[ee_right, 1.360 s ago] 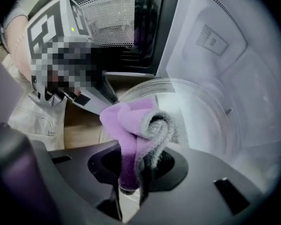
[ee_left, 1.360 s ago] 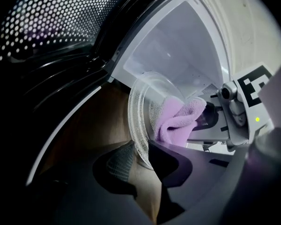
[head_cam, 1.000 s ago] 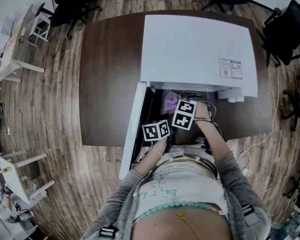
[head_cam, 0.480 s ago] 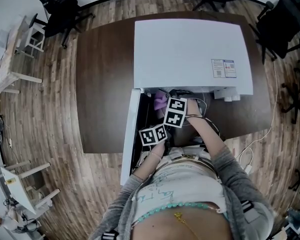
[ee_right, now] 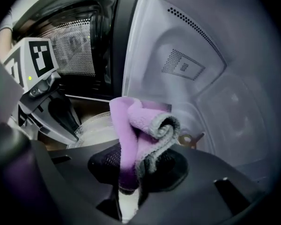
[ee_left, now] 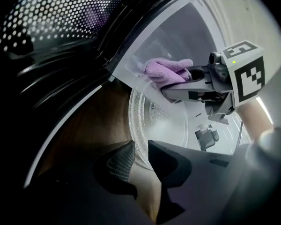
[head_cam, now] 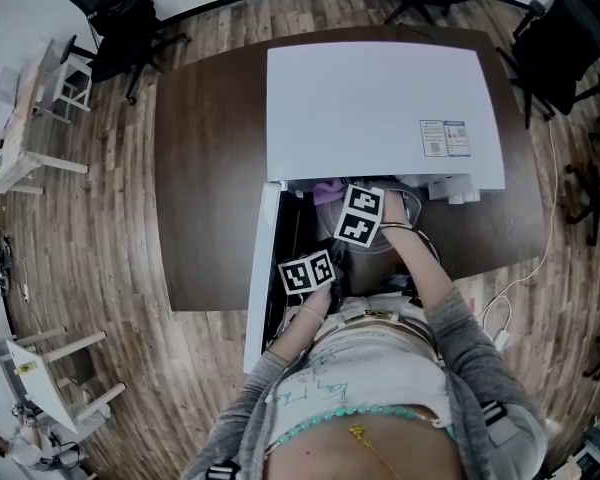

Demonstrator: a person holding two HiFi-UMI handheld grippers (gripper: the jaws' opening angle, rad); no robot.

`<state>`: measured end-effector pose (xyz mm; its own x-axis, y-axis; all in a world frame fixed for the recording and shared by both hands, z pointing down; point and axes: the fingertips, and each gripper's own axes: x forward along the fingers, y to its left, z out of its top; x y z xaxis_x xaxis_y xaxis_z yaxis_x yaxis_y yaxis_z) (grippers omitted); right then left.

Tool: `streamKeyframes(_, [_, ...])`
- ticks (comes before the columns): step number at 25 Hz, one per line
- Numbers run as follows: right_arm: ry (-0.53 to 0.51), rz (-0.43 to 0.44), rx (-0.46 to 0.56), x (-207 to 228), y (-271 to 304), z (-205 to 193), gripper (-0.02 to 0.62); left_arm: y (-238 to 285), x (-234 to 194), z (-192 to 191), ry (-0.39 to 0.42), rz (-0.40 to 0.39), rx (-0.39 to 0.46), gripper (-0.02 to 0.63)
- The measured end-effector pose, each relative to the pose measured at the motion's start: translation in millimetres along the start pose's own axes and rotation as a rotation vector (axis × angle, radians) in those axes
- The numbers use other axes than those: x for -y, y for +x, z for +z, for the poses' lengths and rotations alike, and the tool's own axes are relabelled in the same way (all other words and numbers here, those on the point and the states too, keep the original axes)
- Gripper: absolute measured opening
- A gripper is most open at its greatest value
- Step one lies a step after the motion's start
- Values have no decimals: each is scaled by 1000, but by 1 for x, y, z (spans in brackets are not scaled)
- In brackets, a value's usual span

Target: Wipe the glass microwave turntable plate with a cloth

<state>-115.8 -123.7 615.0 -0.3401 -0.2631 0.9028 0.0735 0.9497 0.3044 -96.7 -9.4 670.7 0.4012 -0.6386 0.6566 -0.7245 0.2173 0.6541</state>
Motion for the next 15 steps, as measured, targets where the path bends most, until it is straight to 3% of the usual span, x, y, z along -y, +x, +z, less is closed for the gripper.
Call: streamKeyframes(15, [152,-137,5,33,-11,-31,115,-2,-1,1,-2,-4,0,100])
